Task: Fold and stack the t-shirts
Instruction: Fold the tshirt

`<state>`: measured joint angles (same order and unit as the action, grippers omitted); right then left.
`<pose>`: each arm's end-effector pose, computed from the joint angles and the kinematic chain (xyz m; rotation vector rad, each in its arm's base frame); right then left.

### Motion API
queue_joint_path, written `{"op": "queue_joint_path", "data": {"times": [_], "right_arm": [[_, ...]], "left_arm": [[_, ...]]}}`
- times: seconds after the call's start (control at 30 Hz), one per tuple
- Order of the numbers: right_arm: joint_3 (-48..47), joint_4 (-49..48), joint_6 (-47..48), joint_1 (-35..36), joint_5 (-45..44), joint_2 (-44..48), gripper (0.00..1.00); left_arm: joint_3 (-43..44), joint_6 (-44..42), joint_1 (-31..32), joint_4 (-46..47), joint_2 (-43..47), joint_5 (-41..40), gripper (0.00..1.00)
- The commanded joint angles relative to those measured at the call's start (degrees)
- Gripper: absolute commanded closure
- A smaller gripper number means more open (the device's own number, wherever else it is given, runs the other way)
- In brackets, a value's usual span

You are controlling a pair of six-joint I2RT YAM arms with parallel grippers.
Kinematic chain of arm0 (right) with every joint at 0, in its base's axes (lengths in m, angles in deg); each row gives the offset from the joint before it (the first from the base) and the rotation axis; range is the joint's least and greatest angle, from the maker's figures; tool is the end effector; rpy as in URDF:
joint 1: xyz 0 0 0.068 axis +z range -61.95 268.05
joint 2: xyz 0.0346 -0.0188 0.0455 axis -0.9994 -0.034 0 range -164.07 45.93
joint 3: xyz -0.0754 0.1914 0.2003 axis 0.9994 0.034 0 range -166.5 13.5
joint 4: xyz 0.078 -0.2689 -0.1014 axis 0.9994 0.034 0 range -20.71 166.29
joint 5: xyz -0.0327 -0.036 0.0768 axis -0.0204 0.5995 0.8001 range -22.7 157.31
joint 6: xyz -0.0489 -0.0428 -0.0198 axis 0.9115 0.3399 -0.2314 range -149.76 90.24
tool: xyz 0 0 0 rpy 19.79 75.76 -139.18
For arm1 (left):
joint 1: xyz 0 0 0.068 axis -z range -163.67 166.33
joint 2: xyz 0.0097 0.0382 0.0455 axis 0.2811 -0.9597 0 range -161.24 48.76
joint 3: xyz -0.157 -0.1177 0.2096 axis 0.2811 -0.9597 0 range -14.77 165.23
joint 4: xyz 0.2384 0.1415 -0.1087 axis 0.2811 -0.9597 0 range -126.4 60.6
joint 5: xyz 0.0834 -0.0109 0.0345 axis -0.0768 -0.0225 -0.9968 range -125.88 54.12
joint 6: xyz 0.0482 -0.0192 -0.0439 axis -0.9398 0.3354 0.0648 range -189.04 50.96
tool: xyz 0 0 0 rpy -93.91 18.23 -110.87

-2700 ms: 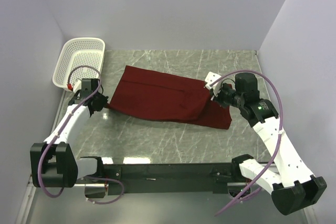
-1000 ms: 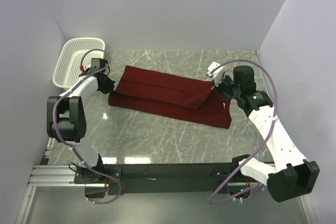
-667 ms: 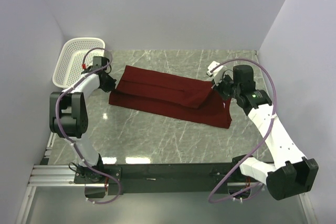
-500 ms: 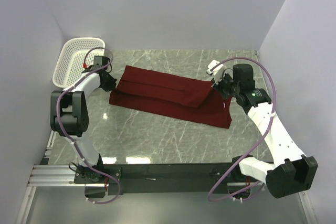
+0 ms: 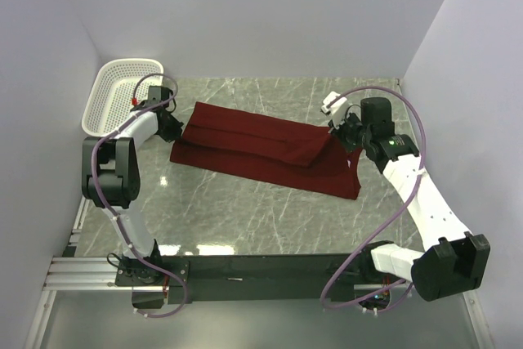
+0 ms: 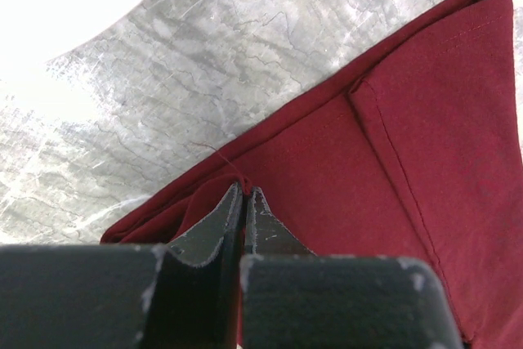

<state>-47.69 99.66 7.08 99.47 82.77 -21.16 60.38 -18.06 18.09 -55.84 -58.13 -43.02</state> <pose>0.2928 0.0739 0.3259 -1.0246 1.9218 0.0457 0.4413 -0.0068 0.1733 -1.1178 2.3305 -0.1828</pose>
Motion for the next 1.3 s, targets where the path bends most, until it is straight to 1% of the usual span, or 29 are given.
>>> {"op": "queue_joint_path", "data": {"times": [0.0, 0.43, 0.47, 0.53, 0.57, 0.6, 0.63, 0.7, 0.77, 0.93, 1.03, 1.13, 1.27], "right_arm": [[-3.3, -2.5, -0.9, -0.7, -0.2, -0.1, 1.00], [-3.4, -2.8, -1.1, -1.2, 0.2, -1.0, 1.00], [-3.4, -2.8, -1.1, -1.2, 0.3, -1.1, 1.00], [-3.3, -2.7, -1.1, -1.3, 0.4, -1.1, 1.00], [-3.3, -2.7, -1.1, -1.3, 0.5, -1.1, 1.00], [-3.3, -2.8, -1.1, -1.3, 0.8, -1.2, 1.00], [-3.2, -2.7, -1.1, -1.4, 0.8, -1.2, 1.00], [-3.3, -2.7, -1.0, -1.4, 1.0, -1.6, 1.00], [-3.4, -2.8, -1.0, -1.4, 1.1, -1.9, 1.00], [-3.7, -3.3, -1.0, -1.4, 0.9, -3.7, 1.00], [-4.4, -3.3, -0.8, -1.3, 0.4, -5.4, 1.00], [-5.1, -4.1, -1.0, -1.5, -0.9, -7.3, 1.00], [-6.9, -4.9, -1.7, -1.8, -2.5, -10.2, 1.00]], "left_arm": [[2.6, -1.3, 0.3, 0.1, -0.3, -0.2, 0.99], [6.2, -2.5, 1.0, -1.2, -2.8, 0.5, 0.99], [6.8, -2.6, 1.0, -1.3, -3.1, 0.8, 0.97], [7.5, -3.5, 1.1, -1.7, -3.1, 1.2, 0.90], [7.9, -3.8, 1.1, -1.7, -2.4, 0.8, 0.75], [8.0, -3.9, 1.1, -1.8, -1.7, -0.5, 0.66], [8.0, -4.2, 1.1, -1.6, -1.0, -0.9, 0.52], [8.2, -4.7, 1.1, -1.7, 1.2, -2.2, 0.43], [8.2, -5.8, 1.1, -1.7, 3.3, -2.5, 0.36], [5.4, -10.0, 1.1, 1.1, 9.4, -3.2, 0.30], [0.7, -12.8, 1.1, 4.7, 17.3, -3.0, 0.25], [-4.8, -14.8, 1.2, 7.6, 22.6, -2.7, 0.23], [-13.5, -16.5, 1.1, 9.4, 32.7, -2.2, 0.19]]}}
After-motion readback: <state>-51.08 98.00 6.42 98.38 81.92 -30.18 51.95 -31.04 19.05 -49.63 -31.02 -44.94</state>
